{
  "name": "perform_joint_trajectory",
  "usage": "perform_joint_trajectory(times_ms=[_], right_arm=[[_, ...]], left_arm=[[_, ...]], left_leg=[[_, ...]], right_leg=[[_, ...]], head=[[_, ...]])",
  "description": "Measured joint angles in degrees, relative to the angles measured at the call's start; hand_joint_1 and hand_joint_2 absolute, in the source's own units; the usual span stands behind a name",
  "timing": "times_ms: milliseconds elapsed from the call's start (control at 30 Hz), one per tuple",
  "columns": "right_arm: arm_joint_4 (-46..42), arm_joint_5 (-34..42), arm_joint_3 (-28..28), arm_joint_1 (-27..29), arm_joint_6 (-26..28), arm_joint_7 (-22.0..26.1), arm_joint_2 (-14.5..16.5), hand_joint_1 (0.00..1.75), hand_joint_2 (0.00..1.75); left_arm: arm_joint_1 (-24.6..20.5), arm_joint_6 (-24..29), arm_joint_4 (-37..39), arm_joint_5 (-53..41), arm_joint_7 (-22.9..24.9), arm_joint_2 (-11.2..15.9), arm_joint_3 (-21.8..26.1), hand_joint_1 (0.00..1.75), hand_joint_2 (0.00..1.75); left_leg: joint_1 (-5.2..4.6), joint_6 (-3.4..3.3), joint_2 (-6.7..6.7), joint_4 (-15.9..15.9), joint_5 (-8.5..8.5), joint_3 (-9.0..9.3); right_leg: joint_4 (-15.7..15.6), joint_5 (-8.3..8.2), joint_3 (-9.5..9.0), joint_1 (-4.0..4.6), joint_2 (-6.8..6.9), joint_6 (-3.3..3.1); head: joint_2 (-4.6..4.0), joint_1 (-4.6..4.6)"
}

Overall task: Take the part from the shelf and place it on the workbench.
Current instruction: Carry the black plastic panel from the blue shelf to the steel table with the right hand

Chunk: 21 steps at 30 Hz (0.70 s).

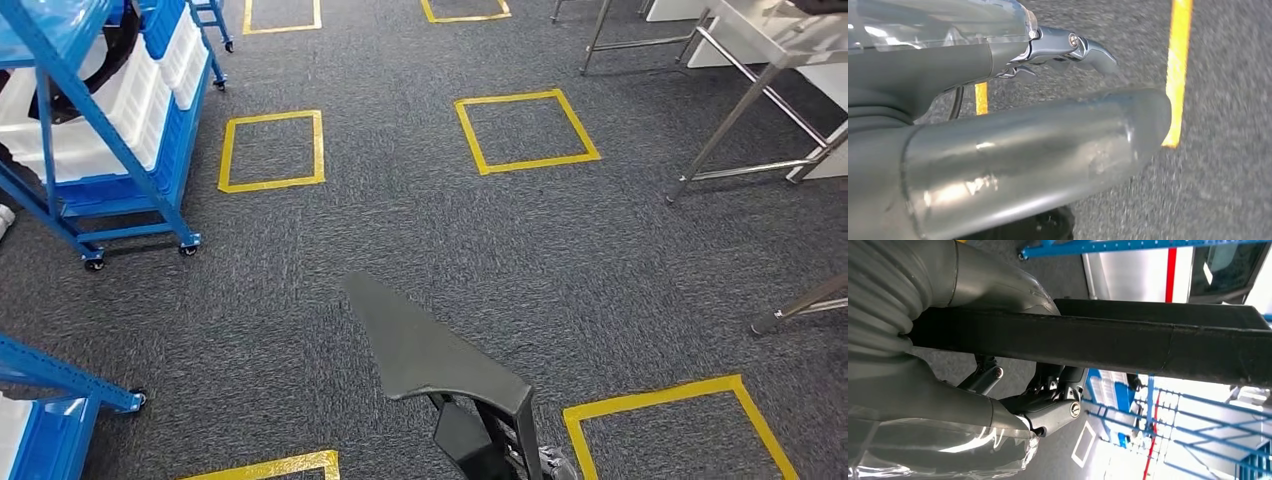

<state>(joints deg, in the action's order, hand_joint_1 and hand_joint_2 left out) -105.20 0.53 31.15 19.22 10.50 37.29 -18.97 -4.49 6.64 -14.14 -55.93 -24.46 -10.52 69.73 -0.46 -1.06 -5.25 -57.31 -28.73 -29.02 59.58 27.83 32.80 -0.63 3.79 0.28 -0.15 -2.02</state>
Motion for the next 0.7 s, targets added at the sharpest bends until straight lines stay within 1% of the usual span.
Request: perform_joint_trajectory(times_ms=[33,67,100,133,167,200,233,267,300,333,367,400,433,467,500,533,567,600,633,667,700], right_arm=[[-0.01,-0.02,0.0,0.01,0.01,0.01,0.0,1.75,1.75],[-0.01,-0.03,0.0,0.08,0.01,0.01,0.0,1.75,1.75],[-0.02,-0.04,0.0,0.17,0.02,0.03,0.0,1.75,1.75],[-0.02,-0.04,-0.01,0.27,0.02,0.03,0.0,1.75,1.75],[-0.03,-0.05,0.0,0.31,0.02,0.03,0.0,1.75,1.75],[-0.03,-0.05,0.01,0.29,0.02,0.04,0.0,1.75,1.75],[-0.04,-0.05,0.01,0.25,0.02,0.03,0.0,1.75,1.75],[-0.03,-0.05,0.01,0.19,0.02,0.03,-0.01,1.75,1.75],[-0.03,-0.05,0.01,0.19,0.02,0.02,-0.01,1.75,1.75],[-0.02,-0.05,0.0,0.23,0.02,0.01,-0.02,1.75,1.75],[-0.02,-0.05,-0.01,0.25,0.02,0.01,-0.02,1.75,1.75],[-0.02,-0.05,0.0,0.28,0.01,0.0,-0.02,1.75,1.75],[-0.02,-0.05,0.0,0.28,0.01,0.0,-0.02,1.75,1.75],[-0.02,-0.05,0.0,0.27,0.01,0.0,-0.02,1.75,1.75],[-0.02,-0.05,0.0,0.24,0.01,0.0,-0.02,1.75,1.75],[-0.02,-0.06,-0.01,0.24,0.03,0.01,-0.02,1.75,1.75],[-0.02,-0.06,-0.01,0.29,0.04,0.02,-0.02,1.75,1.75],[-0.02,-0.06,0.01,0.39,0.07,0.02,0.02,1.75,1.75],[-0.02,-0.06,0.01,0.54,0.11,0.03,0.07,1.75,1.75],[-0.02,-0.05,0.02,0.65,0.14,0.03,0.11,1.75,1.75],[-0.02,-0.08,0.02,0.66,0.16,0.03,0.16,1.75,1.75]], left_arm=[[-0.08,0.01,0.0,-0.01,0.0,-0.02,-0.01,0.0,0.0],[-0.18,0.01,0.0,-0.01,0.0,-0.04,-0.01,0.0,0.0],[-0.31,0.01,0.0,-0.01,-0.01,-0.07,-0.01,0.0,0.0],[-0.42,0.01,0.0,-0.01,-0.01,-0.09,-0.01,0.0,0.0],[-0.48,0.01,0.0,-0.01,-0.03,-0.11,-0.01,0.0,0.0],[-0.49,0.02,0.0,-0.01,-0.04,-0.12,-0.01,0.0,0.0],[-0.43,0.02,0.0,-0.01,-0.05,-0.12,-0.01,0.0,0.0],[-0.33,0.03,0.01,-0.02,-0.06,-0.13,-0.01,0.0,0.0],[-0.2,0.03,0.02,-0.03,-0.05,-0.14,-0.01,0.0,0.0],[-0.07,0.03,0.03,-0.04,-0.05,-0.15,-0.01,0.0,0.0],[0.01,0.03,0.04,-0.04,-0.04,-0.16,-0.01,0.0,0.0],[0.04,0.03,0.04,-0.05,-0.05,-0.16,-0.01,0.0,0.0],[0.04,0.04,0.04,-0.05,-0.05,-0.16,-0.01,0.0,0.0],[0.04,0.04,0.04,-0.05,-0.05,-0.15,-0.01,0.0,0.0],[0.02,0.05,0.04,-0.05,-0.06,-0.14,-0.01,0.0,0.0],[0.0,0.05,0.04,-0.05,-0.05,-0.14,-0.01,0.0,0.0],[-0.04,0.05,0.04,-0.06,-0.03,-0.14,-0.01,0.0,0.0],[-0.09,0.04,0.04,-0.06,-0.02,-0.15,-0.01,0.0,0.0],[-0.13,0.01,0.04,-0.07,-0.01,-0.19,-0.01,0.0,0.0],[-0.13,-0.01,0.04,-0.07,0.0,-0.23,-0.01,0.0,0.0],[-0.08,-0.03,0.04,-0.07,0.01,-0.27,-0.01,0.0,0.0]], left_leg=[[-0.07,0.3,-0.51,-0.03,-0.15,0.15],[-0.09,0.58,-1.02,-0.02,-0.26,0.29],[-0.07,0.85,-1.54,0.03,-0.35,0.5],[0.01,1.19,-1.3,-0.19,-0.69,0.6],[0.08,1.5,-0.29,-1.13,-1.52,0.33],[0.15,1.79,1.17,-3.17,-2.93,-0.46],[0.29,2.01,2.89,-6.38,-4.77,-1.85],[0.33,2.14,3.99,-10.3,-6.63,-3.65],[0.39,2.23,4.49,-13.81,-7.83,-5.33],[0.43,2.28,4.69,-15.92,-8.02,-6.45],[0.47,2.27,4.79,-15.9,-7.0,-6.66],[0.52,2.21,5.04,-13.67,-4.98,-5.9],[0.59,2.09,5.98,-9.97,-2.63,-4.52],[0.7,1.92,7.44,-6.37,-0.92,-3.14],[0.81,1.72,8.74,-3.5,0.01,-2.06],[0.83,1.5,9.74,-1.9,0.22,-1.49],[0.76,1.25,9.89,-1.47,-0.01,-1.3],[0.78,0.88,9.32,-1.1,0.08,-1.17],[0.8,0.43,8.58,-0.81,0.34,-1.06],[0.88,-0.06,7.82,-0.45,0.6,-0.92],[0.97,-0.49,7.0,-0.08,0.86,-0.85]], right_leg=[[-1.0,0.04,-0.45,0.29,0.36,-0.25],[-1.04,0.0,-0.38,0.51,-0.2,-0.49],[-1.15,-0.07,-0.32,0.49,-0.86,-0.75],[-1.39,-0.21,-0.38,0.38,-1.45,-1.02],[-1.62,-0.37,-0.45,0.22,-2.04,-1.35],[-1.85,-0.54,-0.54,0.02,-2.62,-1.64],[-1.91,-0.64,-0.59,-0.07,-3.21,-1.82],[-1.89,-0.67,-0.55,-0.08,-3.88,-1.94],[-1.83,-0.69,-0.54,-0.06,-4.64,-1.99],[-1.74,-0.68,-0.54,-0.03,-5.45,-2.0],[-1.6,-0.65,-0.54,-0.03,-6.31,-1.98],[-1.42,-0.6,-0.55,-0.05,-7.18,-1.92],[-1.2,-0.51,-0.51,-0.1,-8.0,-1.81],[-0.93,-0.41,-0.38,-0.09,-8.76,-1.63],[-0.67,-0.38,-0.13,-0.12,-9.46,-1.4],[-0.52,-0.44,0.19,-0.19,-10.09,-1.09],[-0.51,-0.6,0.49,-0.26,-10.71,-0.72],[-0.62,-0.82,0.76,-0.36,-11.33,-0.31],[-0.56,-0.84,0.95,-0.38,-11.01,0.0],[0.02,-0.37,1.31,-0.3,-9.85,0.25],[1.62,0.73,2.08,-0.21,-8.19,0.41]], head=[[0.0,-0.01],[0.0,0.0],[0.0,-0.01],[0.0,-0.01],[0.0,-0.02],[0.0,-0.02],[0.0,-0.02],[0.0,-0.02],[0.0,-0.02],[0.0,-0.02],[0.0,-0.02],[0.0,-0.02],[0.0,-0.01],[0.0,-0.01],[0.0,-0.01],[0.0,-0.01],[0.0,-0.02],[0.0,-0.02],[0.0,-0.02],[0.0,-0.01],[0.0,0.0]])
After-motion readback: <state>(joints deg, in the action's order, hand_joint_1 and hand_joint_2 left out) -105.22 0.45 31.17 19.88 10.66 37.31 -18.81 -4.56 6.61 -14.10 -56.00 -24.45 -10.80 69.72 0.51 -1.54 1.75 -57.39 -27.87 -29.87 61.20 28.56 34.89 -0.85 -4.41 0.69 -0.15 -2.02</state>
